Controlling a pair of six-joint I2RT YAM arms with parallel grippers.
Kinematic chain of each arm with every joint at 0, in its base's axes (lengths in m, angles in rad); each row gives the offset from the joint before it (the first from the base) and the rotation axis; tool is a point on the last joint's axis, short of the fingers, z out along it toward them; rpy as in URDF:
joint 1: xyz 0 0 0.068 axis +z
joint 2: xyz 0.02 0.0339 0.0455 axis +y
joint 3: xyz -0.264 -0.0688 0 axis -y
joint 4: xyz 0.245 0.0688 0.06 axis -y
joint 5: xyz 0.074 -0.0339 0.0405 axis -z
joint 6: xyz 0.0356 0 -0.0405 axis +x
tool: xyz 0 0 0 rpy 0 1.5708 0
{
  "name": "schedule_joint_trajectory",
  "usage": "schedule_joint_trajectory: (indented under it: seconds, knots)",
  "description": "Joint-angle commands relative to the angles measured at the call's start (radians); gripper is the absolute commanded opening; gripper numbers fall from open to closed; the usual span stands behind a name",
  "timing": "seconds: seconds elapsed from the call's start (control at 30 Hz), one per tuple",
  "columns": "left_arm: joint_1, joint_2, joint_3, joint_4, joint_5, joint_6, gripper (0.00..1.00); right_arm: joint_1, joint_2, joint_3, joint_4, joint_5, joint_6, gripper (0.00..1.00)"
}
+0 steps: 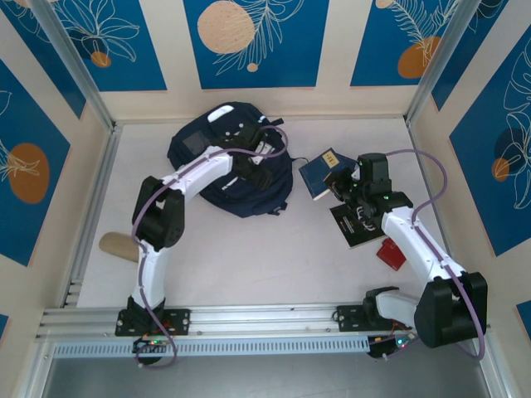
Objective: Pack the student bag
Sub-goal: Open the student bag at the top-center of the table.
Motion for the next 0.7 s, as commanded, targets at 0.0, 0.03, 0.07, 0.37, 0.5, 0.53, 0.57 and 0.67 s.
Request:
schedule_joint_trajectory:
  seconds: [0.0, 0.03, 0.07, 0.37, 0.5, 0.53, 0.57, 0.67]
  knots:
    - [-0.017, 0.052, 0.073, -0.053, -0.071, 0.121, 0.67, -0.003, -0.029, -0.013, 0.02, -0.012, 0.003, 0.0]
    - [-0.019, 0.066, 0.081, -0.047, -0.097, 0.125, 0.6, -0.002, -0.028, -0.014, 0.024, -0.019, 0.009, 0.0]
    - [-0.023, 0.081, 0.089, -0.042, -0.126, 0.127, 0.52, 0.001, -0.028, -0.017, 0.03, -0.025, 0.014, 0.0]
    - [-0.03, 0.165, 0.177, -0.086, -0.205, 0.12, 0.41, 0.023, -0.022, -0.02, 0.038, -0.03, 0.028, 0.0]
    - [-0.03, 0.16, 0.185, -0.084, -0.23, 0.097, 0.32, 0.024, -0.023, -0.018, 0.035, -0.03, 0.022, 0.0]
    - [-0.03, 0.154, 0.184, -0.082, -0.23, 0.092, 0.3, 0.024, -0.024, -0.017, 0.032, -0.031, 0.021, 0.0]
    - [-0.032, 0.146, 0.184, -0.081, -0.232, 0.087, 0.27, 0.024, -0.027, -0.017, 0.031, -0.028, 0.02, 0.0]
    - [-0.032, 0.118, 0.182, -0.08, -0.237, 0.084, 0.13, 0.024, -0.035, -0.018, 0.023, -0.019, 0.017, 0.0]
